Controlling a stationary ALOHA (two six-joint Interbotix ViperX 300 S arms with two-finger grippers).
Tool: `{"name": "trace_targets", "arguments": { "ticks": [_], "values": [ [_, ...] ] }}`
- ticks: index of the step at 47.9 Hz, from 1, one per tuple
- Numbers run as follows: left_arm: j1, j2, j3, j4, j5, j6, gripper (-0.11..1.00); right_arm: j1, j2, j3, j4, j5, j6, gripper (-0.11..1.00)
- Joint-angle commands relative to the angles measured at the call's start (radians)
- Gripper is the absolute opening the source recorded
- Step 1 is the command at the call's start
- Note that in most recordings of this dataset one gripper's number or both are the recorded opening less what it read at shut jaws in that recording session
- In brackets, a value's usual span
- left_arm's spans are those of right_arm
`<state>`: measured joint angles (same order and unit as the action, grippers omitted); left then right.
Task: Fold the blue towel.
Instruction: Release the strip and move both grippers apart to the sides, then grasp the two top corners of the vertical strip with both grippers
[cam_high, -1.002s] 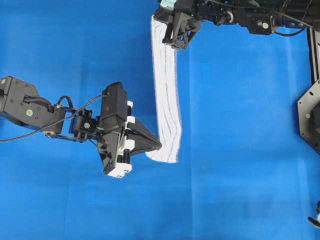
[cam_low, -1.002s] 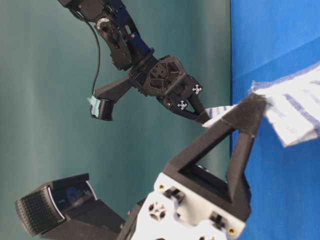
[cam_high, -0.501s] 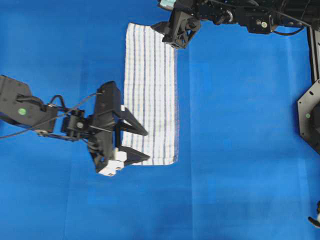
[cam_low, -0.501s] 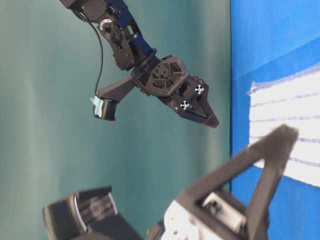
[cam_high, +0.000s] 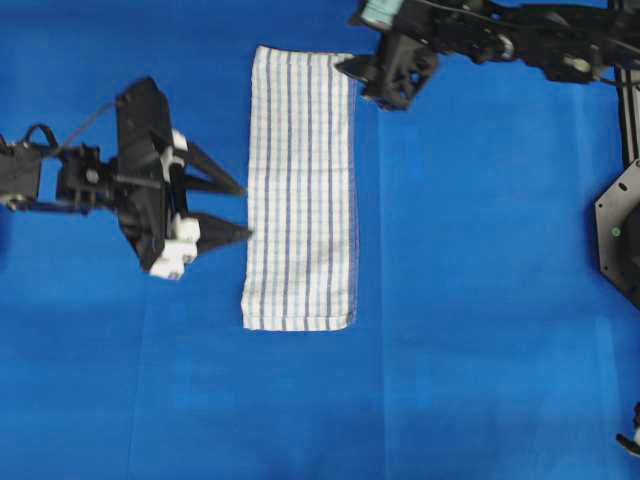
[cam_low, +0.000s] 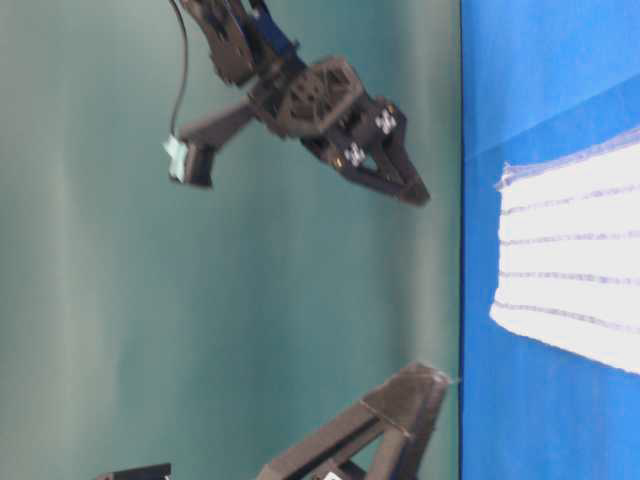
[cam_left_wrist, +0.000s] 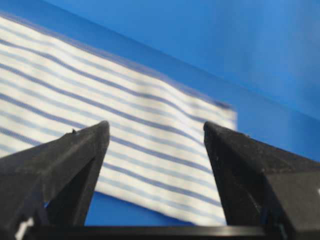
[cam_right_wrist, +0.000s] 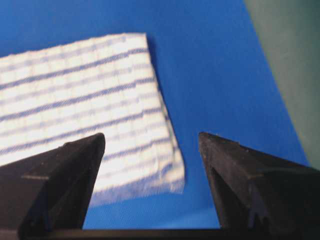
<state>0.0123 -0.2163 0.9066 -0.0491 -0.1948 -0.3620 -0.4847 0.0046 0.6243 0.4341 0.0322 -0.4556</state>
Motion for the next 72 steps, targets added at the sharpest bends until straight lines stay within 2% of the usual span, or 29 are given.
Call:
{"name": "trace_targets", "arguments": {
  "ticks": [1, 8, 13, 24, 31, 42, 54, 64, 72],
  "values": [
    [0.049, -0.025, -0.005, 0.005, -0.005, 0.037, 0.69, 0.015, -0.075, 0.032, 0.009, -0.008, 0.003, 0.84],
    [0.115, -0.025, -0.011, 0.005, -0.005, 0.127, 0.69, 0.057, -0.135, 0.103, 0.017, -0.021, 0.009, 0.84],
    [0.15, -0.025, -0.011, 0.005, -0.005, 0.164, 0.69, 0.094, -0.179, 0.155, 0.026, -0.038, 0.023, 0.84],
    [0.187, -0.031, -0.005, 0.005, 0.02, 0.198, 0.69, 0.167, -0.242, 0.233, 0.028, -0.051, 0.063, 0.84],
    [0.187, -0.025, -0.006, 0.003, 0.028, 0.198, 0.69, 0.176, -0.247, 0.241, 0.028, -0.052, 0.075, 0.84],
    [0.216, 0.003, -0.02, 0.005, 0.02, 0.216, 0.69, 0.141, -0.221, 0.222, 0.023, -0.121, 0.071, 0.84],
    [0.344, 0.112, -0.063, 0.005, -0.021, 0.296, 0.69, 0.048, -0.103, 0.149, 0.023, -0.152, 0.064, 0.84],
    [0.439, 0.215, -0.11, 0.005, -0.064, 0.336, 0.69, 0.018, 0.009, 0.087, 0.025, -0.19, 0.064, 0.84],
    [0.485, 0.296, -0.129, 0.005, -0.13, 0.344, 0.69, 0.008, 0.103, 0.049, 0.028, -0.235, 0.074, 0.84]
  ]
}}
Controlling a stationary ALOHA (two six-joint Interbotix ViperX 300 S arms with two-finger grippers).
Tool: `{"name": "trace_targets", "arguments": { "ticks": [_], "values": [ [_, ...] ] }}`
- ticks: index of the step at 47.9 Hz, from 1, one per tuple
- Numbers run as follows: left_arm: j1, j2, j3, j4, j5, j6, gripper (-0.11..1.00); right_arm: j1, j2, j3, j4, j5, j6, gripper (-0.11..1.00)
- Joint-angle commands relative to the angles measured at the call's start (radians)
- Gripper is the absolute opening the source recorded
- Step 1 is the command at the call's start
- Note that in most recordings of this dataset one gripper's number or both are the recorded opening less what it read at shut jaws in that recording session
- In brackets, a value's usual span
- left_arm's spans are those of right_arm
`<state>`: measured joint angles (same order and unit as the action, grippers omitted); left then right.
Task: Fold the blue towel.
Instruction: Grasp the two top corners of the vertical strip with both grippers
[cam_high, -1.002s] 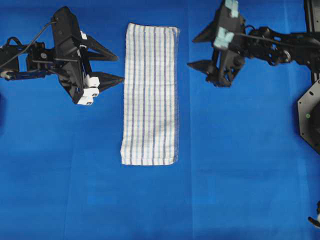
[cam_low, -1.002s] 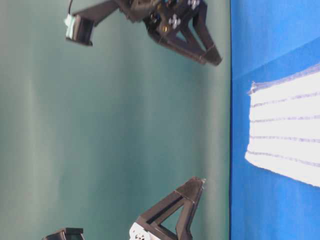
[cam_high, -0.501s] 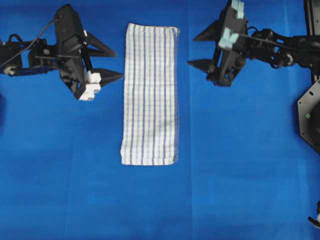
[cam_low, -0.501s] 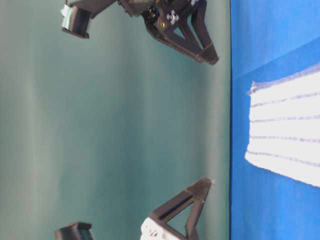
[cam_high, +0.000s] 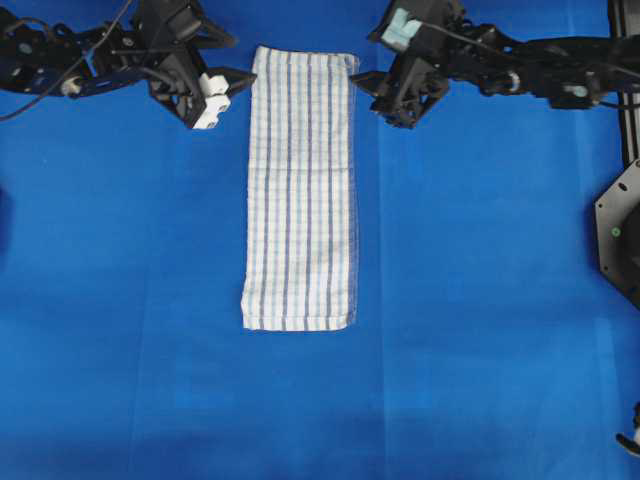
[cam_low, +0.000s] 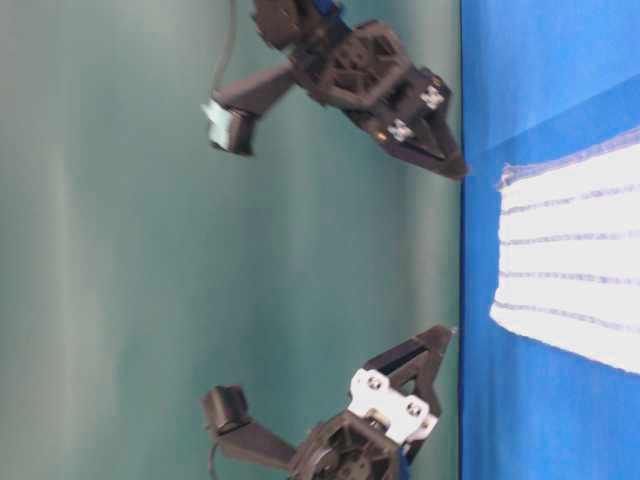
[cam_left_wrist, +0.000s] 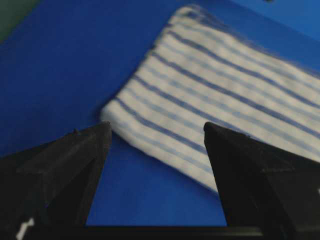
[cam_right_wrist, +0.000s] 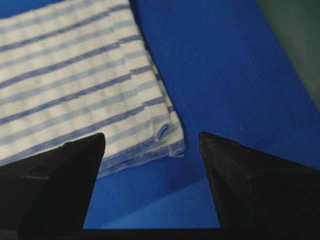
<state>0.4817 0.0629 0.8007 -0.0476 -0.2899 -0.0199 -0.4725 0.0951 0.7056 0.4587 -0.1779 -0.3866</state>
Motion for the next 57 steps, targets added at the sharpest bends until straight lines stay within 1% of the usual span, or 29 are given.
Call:
{"name": "trace_targets", "arguments": {
  "ticks": [1, 9, 17, 27, 33, 37, 41, 48, 50, 51, 53, 57],
  "values": [
    [0.02, 0.026, -0.025, 0.003, -0.046, 0.002, 0.69, -0.006, 0.023, -0.038, 0.002, -0.029, 0.006, 0.84],
    [0.044, 0.118, -0.043, 0.002, -0.107, 0.002, 0.69, -0.021, 0.103, -0.066, 0.018, -0.064, 0.009, 0.84],
    [0.063, 0.186, -0.072, 0.002, -0.117, 0.002, 0.69, -0.021, 0.143, -0.078, 0.023, -0.086, 0.012, 0.84],
    [0.063, 0.219, -0.094, -0.003, -0.124, -0.002, 0.68, -0.023, 0.16, -0.077, 0.029, -0.089, 0.025, 0.83],
    [0.063, 0.242, -0.098, -0.003, -0.124, -0.011, 0.64, -0.021, 0.175, -0.074, 0.029, -0.089, 0.029, 0.8],
    [0.055, 0.256, -0.098, -0.003, -0.124, -0.011, 0.57, -0.017, 0.19, -0.074, 0.029, -0.091, 0.029, 0.71],
    [0.046, 0.262, -0.098, -0.003, -0.124, -0.011, 0.4, -0.011, 0.198, -0.077, 0.029, -0.087, 0.029, 0.55],
    [0.028, 0.264, -0.103, -0.003, -0.127, -0.008, 0.13, 0.002, 0.199, -0.077, 0.028, -0.086, 0.028, 0.23],
    [0.021, 0.264, -0.104, -0.003, -0.129, 0.0, 0.07, 0.0, 0.199, -0.077, 0.028, -0.086, 0.028, 0.15],
    [0.018, 0.262, -0.106, -0.003, -0.129, 0.002, 0.06, 0.002, 0.199, -0.078, 0.028, -0.084, 0.028, 0.12],
    [0.015, 0.261, -0.109, -0.003, -0.13, 0.002, 0.06, 0.002, 0.198, -0.078, 0.028, -0.084, 0.028, 0.08],
    [0.008, 0.25, -0.11, -0.003, -0.129, 0.003, 0.06, 0.002, 0.193, -0.078, 0.028, -0.081, 0.026, 0.08]
  ]
}}
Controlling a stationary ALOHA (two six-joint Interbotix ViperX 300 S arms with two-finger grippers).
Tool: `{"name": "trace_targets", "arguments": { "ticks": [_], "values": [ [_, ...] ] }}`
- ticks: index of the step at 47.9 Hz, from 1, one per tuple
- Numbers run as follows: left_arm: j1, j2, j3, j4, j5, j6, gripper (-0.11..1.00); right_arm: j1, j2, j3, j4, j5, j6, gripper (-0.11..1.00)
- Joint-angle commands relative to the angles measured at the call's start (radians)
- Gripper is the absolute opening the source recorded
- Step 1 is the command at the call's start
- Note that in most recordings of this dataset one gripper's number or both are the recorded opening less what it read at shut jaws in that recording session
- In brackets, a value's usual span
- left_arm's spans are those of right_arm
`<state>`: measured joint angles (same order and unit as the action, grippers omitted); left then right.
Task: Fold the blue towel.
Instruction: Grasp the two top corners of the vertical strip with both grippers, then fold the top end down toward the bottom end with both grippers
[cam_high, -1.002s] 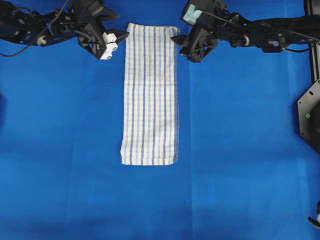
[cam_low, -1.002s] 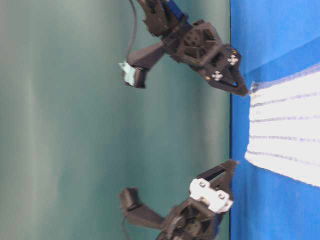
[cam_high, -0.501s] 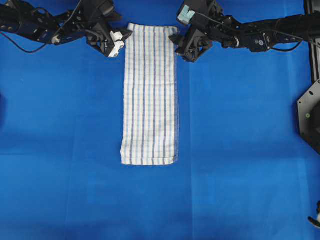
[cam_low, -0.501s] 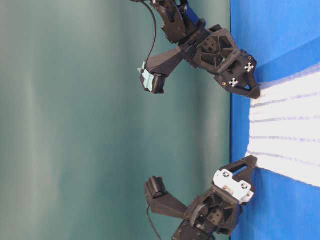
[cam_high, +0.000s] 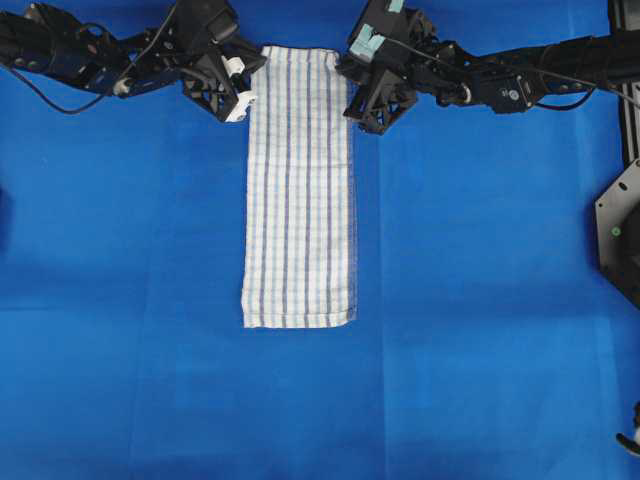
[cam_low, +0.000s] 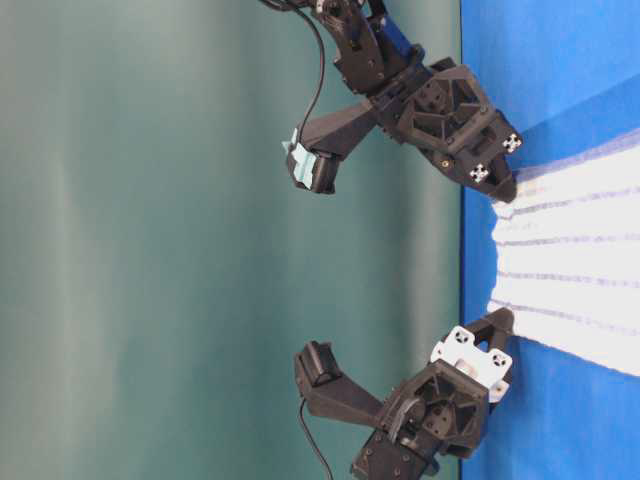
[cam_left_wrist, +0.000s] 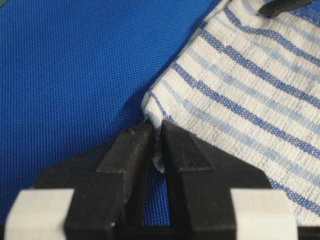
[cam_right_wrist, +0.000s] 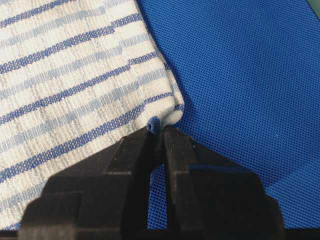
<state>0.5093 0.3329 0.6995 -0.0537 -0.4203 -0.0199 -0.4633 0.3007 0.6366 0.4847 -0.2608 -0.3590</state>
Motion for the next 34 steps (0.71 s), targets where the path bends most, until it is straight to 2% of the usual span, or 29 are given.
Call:
{"name": "trace_targets", "arguments": {
  "ticks": [1, 16, 34],
  "values": [
    [-0.02, -0.025, -0.008, 0.003, 0.002, 0.003, 0.06, -0.008, -0.014, -0.009, 0.002, 0.002, -0.003, 0.08],
    [-0.026, -0.15, 0.009, 0.008, 0.031, 0.026, 0.05, -0.009, -0.115, 0.005, -0.003, 0.014, -0.014, 0.08],
    [-0.064, -0.178, 0.04, 0.008, 0.037, 0.041, 0.06, 0.008, -0.143, 0.021, -0.003, 0.044, -0.003, 0.08]
  ]
}}
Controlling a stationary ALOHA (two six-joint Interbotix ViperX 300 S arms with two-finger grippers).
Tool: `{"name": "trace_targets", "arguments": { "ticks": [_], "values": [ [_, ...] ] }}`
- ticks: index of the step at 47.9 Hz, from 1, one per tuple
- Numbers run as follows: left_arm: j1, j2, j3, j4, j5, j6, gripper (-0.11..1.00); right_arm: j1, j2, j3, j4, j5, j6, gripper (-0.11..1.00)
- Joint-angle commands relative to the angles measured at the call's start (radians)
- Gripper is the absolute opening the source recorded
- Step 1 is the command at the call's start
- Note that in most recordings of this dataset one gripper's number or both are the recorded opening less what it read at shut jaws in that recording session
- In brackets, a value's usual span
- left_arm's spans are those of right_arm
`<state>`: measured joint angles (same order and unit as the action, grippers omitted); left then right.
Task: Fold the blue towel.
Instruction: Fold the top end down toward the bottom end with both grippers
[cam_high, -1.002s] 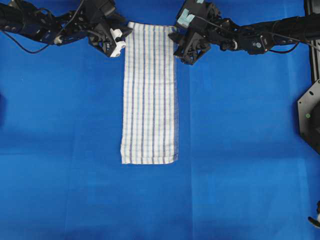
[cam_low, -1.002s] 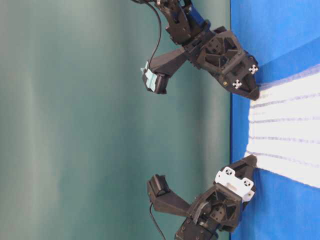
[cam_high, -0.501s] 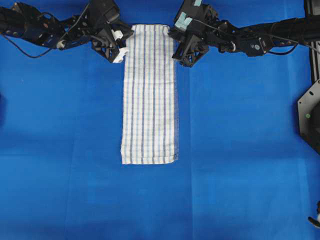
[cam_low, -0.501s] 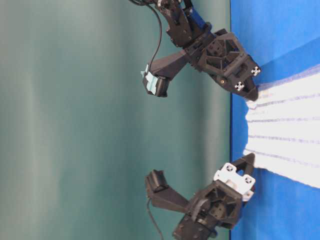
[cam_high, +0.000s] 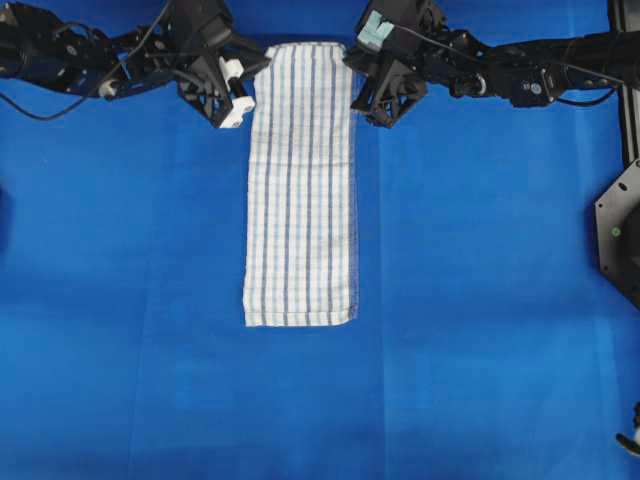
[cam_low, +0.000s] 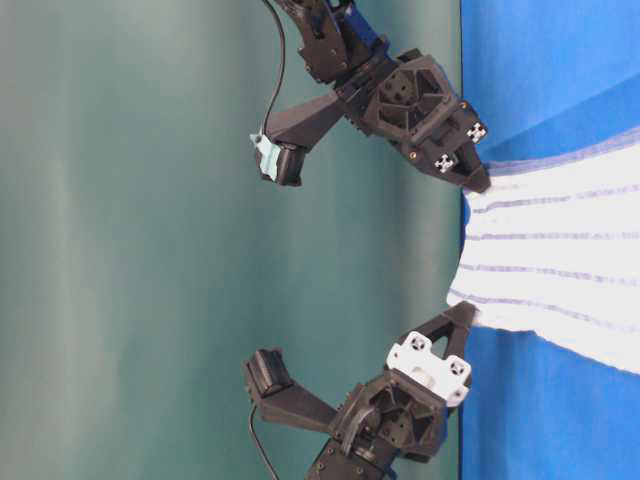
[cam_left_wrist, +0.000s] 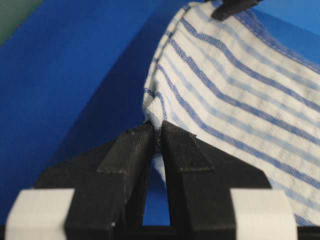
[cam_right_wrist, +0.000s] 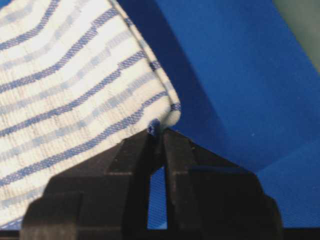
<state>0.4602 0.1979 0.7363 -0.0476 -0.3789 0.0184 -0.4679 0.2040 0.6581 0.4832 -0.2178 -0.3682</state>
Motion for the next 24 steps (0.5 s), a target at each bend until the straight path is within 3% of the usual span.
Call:
{"name": "trace_targets", "arguments": {
  "ticks": [1, 13, 24],
  "values": [
    [-0.02, -0.048, 0.006, 0.002, -0.005, 0.002, 0.06, 0.017, -0.051, 0.003, 0.0, 0.002, 0.008, 0.08],
    [-0.095, -0.109, 0.06, 0.002, -0.005, -0.006, 0.05, 0.094, -0.13, 0.071, 0.015, 0.002, 0.014, 0.08],
    [-0.213, -0.17, 0.123, -0.005, -0.006, -0.041, 0.06, 0.209, -0.212, 0.146, 0.078, -0.005, 0.014, 0.08]
  ]
}}
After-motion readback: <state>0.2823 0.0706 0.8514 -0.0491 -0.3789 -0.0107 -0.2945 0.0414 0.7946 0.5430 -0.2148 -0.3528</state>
